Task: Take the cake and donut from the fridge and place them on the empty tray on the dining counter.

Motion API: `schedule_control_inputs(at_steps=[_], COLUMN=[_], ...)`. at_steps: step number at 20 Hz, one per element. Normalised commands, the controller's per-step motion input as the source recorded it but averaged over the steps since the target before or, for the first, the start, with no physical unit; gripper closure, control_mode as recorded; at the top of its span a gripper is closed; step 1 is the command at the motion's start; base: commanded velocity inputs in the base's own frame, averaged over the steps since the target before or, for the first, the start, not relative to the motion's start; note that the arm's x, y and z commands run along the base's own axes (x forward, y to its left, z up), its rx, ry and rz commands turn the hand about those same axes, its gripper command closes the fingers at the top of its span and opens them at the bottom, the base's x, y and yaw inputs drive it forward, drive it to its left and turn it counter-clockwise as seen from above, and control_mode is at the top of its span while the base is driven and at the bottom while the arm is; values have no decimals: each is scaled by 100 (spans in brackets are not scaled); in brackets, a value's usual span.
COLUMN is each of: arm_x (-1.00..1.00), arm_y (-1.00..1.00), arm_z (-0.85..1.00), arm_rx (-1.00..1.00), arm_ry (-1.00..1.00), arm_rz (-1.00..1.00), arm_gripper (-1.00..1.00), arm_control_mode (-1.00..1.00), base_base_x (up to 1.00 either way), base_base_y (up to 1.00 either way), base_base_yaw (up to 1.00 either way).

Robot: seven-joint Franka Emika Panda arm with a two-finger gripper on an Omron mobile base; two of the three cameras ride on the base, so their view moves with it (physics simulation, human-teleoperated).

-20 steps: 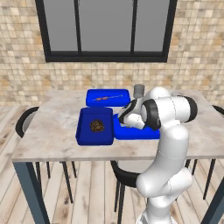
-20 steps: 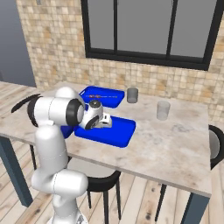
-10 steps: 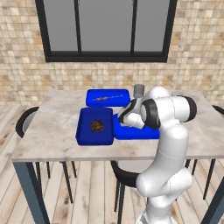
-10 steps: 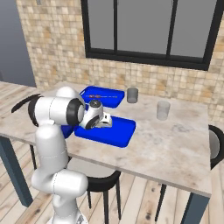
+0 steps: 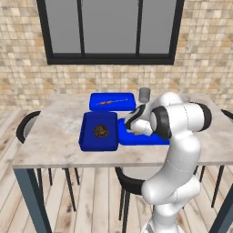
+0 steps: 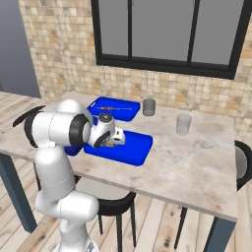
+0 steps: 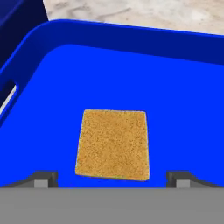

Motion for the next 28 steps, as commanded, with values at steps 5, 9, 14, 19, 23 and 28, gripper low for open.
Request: schedule_control_inputs(at_steps=[5, 9, 14, 19, 23, 28], arm_x=[-29, -46, -72, -99, -100, -100], arm_y=[0, -3, -20, -22, -18, -3], arm_z=[78, 100, 100, 100, 100, 95], arm_rx=[0, -1, -4, -7, -3, -3], arm_ry=[-1, 0, 0, 0, -2, -9], arm_rz=[0, 0, 1, 3, 2, 0], arm_gripper=[-100, -100, -100, -100, -100, -100], arm_control_mode=[-100, -100, -100, -100, -100, -100], base_base_x=[0, 0, 0, 0, 0, 0], base_base_y=[0, 0, 0, 0, 0, 0], base_base_yaw=[0, 0, 0, 0, 0, 0])
